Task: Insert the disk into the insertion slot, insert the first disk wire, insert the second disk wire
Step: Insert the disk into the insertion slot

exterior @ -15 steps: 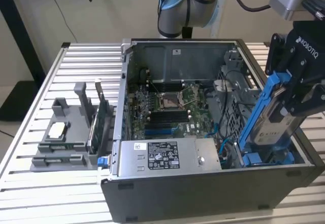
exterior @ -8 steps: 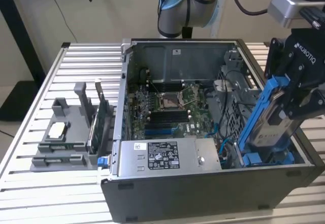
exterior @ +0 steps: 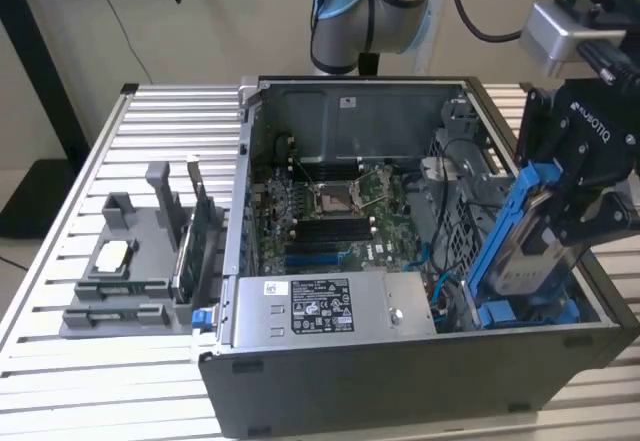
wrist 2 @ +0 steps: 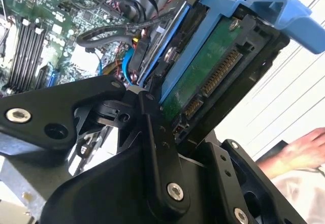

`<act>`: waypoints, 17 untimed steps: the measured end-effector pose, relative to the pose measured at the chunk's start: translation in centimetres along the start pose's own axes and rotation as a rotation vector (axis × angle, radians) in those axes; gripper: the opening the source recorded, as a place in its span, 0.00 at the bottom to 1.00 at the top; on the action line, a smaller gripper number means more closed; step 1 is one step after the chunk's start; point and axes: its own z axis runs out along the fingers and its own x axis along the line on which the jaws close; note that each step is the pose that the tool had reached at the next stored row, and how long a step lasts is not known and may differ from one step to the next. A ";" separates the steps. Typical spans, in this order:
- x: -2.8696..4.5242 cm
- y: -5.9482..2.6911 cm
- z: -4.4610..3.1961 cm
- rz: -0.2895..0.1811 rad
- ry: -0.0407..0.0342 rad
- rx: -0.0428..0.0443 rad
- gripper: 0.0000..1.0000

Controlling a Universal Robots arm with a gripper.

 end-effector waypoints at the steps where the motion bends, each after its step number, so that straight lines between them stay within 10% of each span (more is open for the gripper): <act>1: 0.01 -0.01 0.18 0.000 -0.0003 0.0000 0.33; 17: 0.01 -0.01 0.27 0.000 0.0035 -0.0001 0.47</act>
